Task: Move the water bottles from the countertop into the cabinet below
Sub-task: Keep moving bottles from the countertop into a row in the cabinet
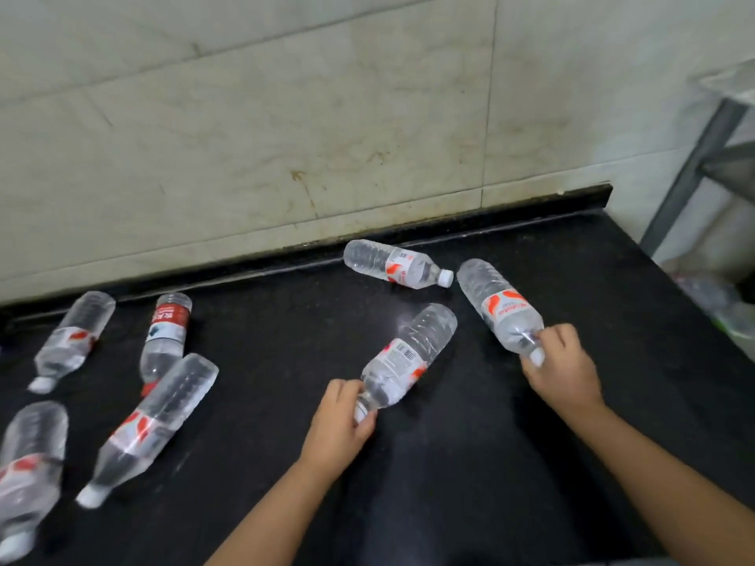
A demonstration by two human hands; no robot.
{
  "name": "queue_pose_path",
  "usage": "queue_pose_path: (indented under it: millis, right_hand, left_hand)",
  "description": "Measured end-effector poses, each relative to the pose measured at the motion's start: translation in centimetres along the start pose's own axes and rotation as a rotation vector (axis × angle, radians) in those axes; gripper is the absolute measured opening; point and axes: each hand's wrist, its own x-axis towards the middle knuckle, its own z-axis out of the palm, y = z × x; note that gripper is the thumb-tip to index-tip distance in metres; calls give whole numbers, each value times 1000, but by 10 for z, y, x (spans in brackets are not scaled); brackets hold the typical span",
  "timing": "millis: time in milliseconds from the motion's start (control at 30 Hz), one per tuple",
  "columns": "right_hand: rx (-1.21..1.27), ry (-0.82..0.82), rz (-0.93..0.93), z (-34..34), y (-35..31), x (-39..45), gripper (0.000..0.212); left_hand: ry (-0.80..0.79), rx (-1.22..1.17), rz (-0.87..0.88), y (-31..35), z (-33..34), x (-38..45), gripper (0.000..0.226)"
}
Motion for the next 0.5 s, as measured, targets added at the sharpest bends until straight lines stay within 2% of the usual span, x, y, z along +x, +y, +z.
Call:
queue_pose_path:
  millis: [167, 267, 400, 500]
  right_hand:
    - [-23, 42, -78, -77, -40, -104, 22]
    - [-19, 40, -108, -121, -67, -169, 19]
    - [11, -34, -138, -169, -104, -233, 21]
    - [42, -149, -143, -187, -124, -261, 22]
  left_hand:
    - [194, 162, 265, -10, -32, -116, 24]
    - [328, 169, 364, -13, -54, -193, 22]
    - [403, 81, 413, -6, -83, -266, 37]
    - [363, 24, 324, -4, -83, -298, 45]
